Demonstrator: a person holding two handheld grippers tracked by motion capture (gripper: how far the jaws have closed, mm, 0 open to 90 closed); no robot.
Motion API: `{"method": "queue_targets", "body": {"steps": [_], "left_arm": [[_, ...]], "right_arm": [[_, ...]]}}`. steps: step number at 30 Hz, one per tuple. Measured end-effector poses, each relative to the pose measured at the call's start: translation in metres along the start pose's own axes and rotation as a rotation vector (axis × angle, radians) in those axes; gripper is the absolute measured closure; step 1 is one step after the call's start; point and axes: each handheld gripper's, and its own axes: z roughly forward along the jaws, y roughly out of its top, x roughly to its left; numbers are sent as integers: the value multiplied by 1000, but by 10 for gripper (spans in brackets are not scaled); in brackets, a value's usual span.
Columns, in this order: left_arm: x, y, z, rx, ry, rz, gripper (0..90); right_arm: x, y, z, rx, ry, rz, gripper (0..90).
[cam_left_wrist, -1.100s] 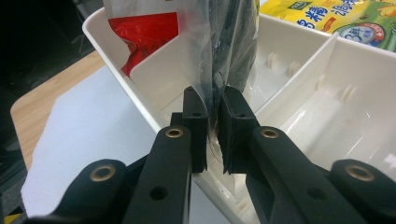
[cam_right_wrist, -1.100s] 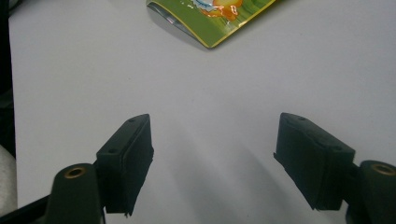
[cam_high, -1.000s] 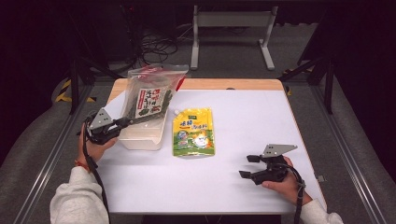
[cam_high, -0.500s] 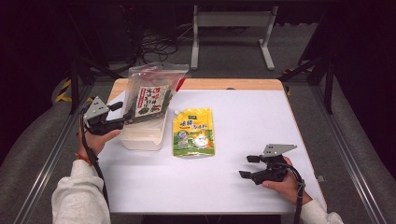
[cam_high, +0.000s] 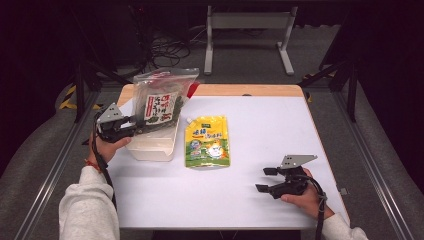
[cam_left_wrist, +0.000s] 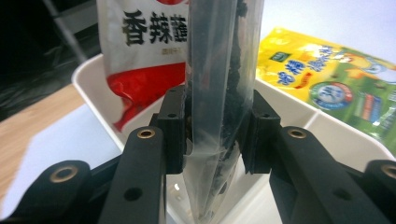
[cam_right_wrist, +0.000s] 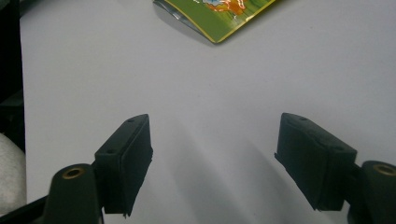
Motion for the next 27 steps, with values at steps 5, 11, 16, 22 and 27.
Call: {"method": "queue_targets", "body": {"steps": [5,11,16,22,27], "left_arm": [[0,-17,-1,-53,-7,-18,676],[-2,-19,-2,-54,3,-17,677],[-6,-18,-2,-42,23,-21,674],[-10,-16,-1,-30,44,-31,629],[-14,-13,-1,-16,55,-27,532]], "right_arm": [[2,1,1,-2,9,-7,265],[3,1,3,7,12,-12,265],[3,2,1,-4,7,-12,262],[2,2,0,-5,1,-9,258],[2,2,-2,-11,-2,-8,257]]}}
